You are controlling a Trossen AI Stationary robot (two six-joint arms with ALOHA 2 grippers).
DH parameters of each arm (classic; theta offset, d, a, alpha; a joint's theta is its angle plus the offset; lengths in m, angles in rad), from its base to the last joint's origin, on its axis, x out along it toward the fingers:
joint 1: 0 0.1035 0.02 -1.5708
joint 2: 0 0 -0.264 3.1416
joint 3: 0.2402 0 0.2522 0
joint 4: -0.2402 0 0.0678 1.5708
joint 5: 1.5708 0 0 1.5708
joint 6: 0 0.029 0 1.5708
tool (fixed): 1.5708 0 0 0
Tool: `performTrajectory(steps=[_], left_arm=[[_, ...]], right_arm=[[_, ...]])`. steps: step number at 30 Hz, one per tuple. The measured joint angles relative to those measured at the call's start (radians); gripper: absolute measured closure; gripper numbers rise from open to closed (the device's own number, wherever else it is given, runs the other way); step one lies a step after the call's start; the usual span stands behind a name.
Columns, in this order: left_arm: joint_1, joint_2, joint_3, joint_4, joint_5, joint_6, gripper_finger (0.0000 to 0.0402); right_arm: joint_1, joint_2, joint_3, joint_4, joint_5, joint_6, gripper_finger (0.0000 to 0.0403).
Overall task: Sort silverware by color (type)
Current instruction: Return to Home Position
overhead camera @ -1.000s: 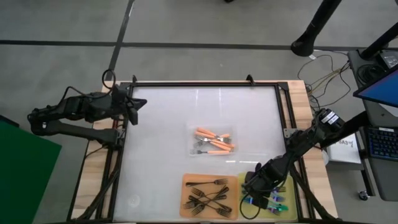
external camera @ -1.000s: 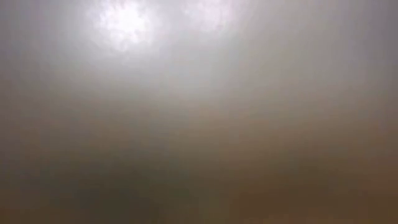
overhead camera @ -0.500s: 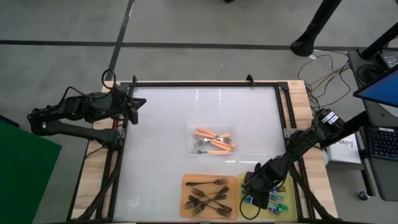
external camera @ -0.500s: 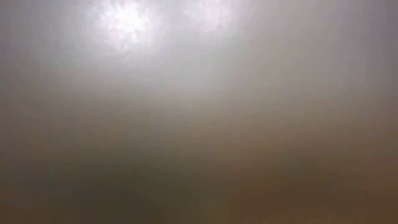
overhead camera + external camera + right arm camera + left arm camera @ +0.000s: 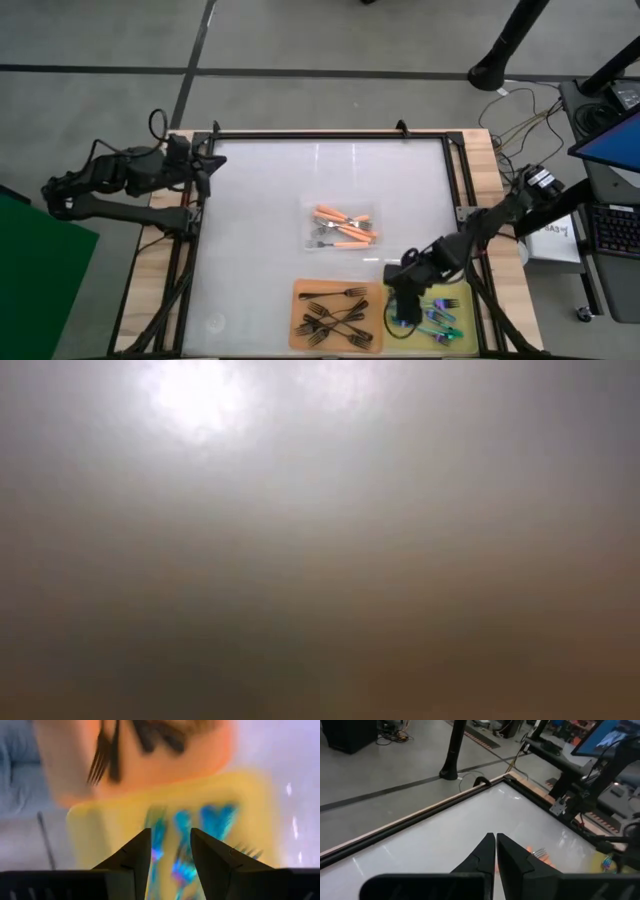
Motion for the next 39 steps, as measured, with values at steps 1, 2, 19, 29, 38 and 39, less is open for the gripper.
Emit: performTrajectory(steps=[1, 2, 19, 29, 38, 39], left_arm=[[0.0, -0.008, 0.0, -0.002, 0.0, 0.0, 0.0402], [0.0, -0.017, 0.0, -0.006, 0.0, -0.002, 0.0402], [0.0, -0.133, 0.001, -0.082, 0.001, -0.004, 0.0402], [0.0, -0.153, 0.001, -0.082, -0.156, 0.059, 0.0402], [0.0, -0.226, 0.0, -0.176, -0.203, 0.117, 0.0402], [0.0, -0.239, 0.0, -0.194, -0.211, 0.097, 0.0402]], right_arm=[[-0.014, -0.017, -0.022, 0.021, 0.03, -0.022, 0.0275], [-0.028, -0.034, -0.049, 0.04, 0.053, -0.036, 0.0275], [-0.291, -0.505, -0.501, 0.56, 0.082, 0.181, 0.028], [-0.288, -0.607, -0.488, 0.482, 0.089, -0.004, 0.0282], [-0.343, -0.702, -0.56, 0.506, 0.276, -0.132, 0.0282], [-0.347, -0.709, -0.578, 0.539, 0.297, -0.132, 0.0282]])
